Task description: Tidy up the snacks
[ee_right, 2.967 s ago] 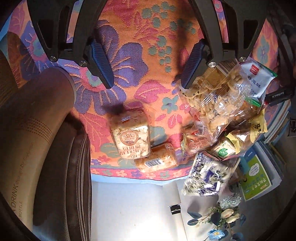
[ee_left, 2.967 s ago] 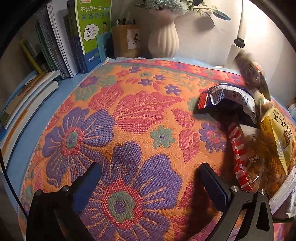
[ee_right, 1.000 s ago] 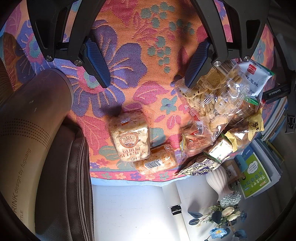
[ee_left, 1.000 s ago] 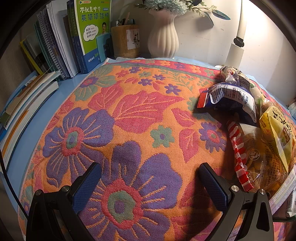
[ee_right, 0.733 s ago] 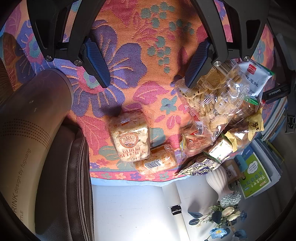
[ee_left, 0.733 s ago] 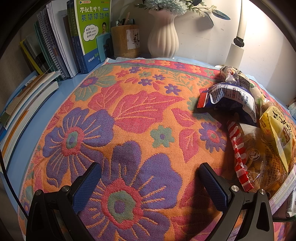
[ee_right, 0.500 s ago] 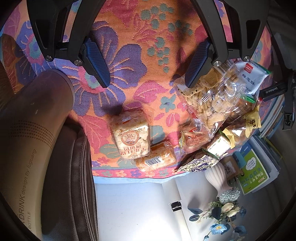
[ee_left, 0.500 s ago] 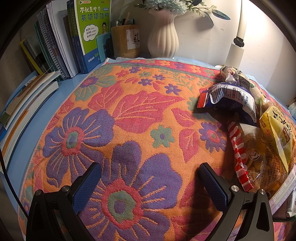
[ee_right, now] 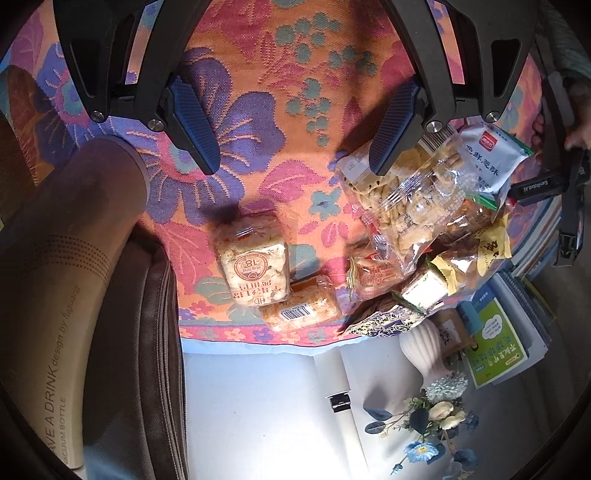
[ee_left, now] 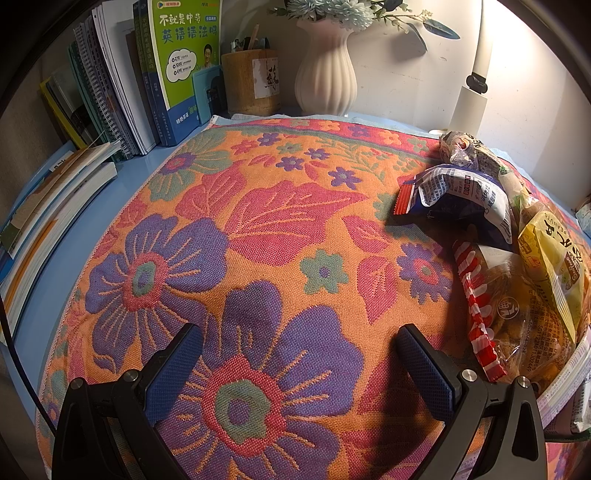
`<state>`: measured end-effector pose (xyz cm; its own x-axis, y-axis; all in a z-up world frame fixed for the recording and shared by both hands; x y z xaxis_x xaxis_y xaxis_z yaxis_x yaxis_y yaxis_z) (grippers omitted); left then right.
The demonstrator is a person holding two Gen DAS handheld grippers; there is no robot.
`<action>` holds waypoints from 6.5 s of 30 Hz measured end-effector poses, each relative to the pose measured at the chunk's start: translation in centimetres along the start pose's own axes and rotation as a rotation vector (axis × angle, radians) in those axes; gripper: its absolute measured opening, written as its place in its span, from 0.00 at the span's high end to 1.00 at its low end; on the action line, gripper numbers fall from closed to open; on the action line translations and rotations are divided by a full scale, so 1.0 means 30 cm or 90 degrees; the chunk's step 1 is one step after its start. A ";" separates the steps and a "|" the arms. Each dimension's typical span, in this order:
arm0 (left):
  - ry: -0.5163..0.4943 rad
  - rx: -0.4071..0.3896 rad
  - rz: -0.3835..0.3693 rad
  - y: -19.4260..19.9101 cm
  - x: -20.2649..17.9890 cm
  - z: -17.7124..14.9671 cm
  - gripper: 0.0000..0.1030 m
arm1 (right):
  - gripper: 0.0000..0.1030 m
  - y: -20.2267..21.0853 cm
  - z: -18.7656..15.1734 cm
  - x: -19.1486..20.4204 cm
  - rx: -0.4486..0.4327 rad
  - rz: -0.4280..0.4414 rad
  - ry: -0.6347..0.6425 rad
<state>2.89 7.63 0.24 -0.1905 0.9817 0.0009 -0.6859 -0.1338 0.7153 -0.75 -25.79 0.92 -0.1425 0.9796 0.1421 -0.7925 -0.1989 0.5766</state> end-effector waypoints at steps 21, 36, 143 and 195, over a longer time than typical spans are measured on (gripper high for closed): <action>-0.176 -0.068 -0.347 0.270 -0.197 -0.097 0.09 | 0.20 -0.048 -0.015 0.031 0.109 0.220 -0.243; -0.161 0.043 -0.446 0.142 -0.244 -0.072 0.46 | 0.18 -0.112 0.009 0.023 0.141 0.250 -0.416; -0.370 -0.032 -0.528 0.670 -1.714 -0.056 0.84 | 0.43 0.509 0.039 -0.948 -0.096 -0.187 -0.355; 0.088 -0.100 -0.267 0.376 -0.074 0.007 0.35 | 0.35 0.180 0.052 0.111 -0.080 0.110 0.035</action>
<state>-4.29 3.96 8.46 0.0422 0.9294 -0.3666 -0.8199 0.2419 0.5189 -4.59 -23.66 5.76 -0.3122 0.9319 0.1848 -0.8204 -0.3625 0.4422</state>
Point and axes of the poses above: each gripper's, at about its wrist camera, not at the fingertips, and y roughly against the way its jaws point, x to its left, z to its top, the point moved 1 cm from there along -y, roughly the way its jaws point, and after that the axes turned 9 degrees about -x, right-handed, at the moved point
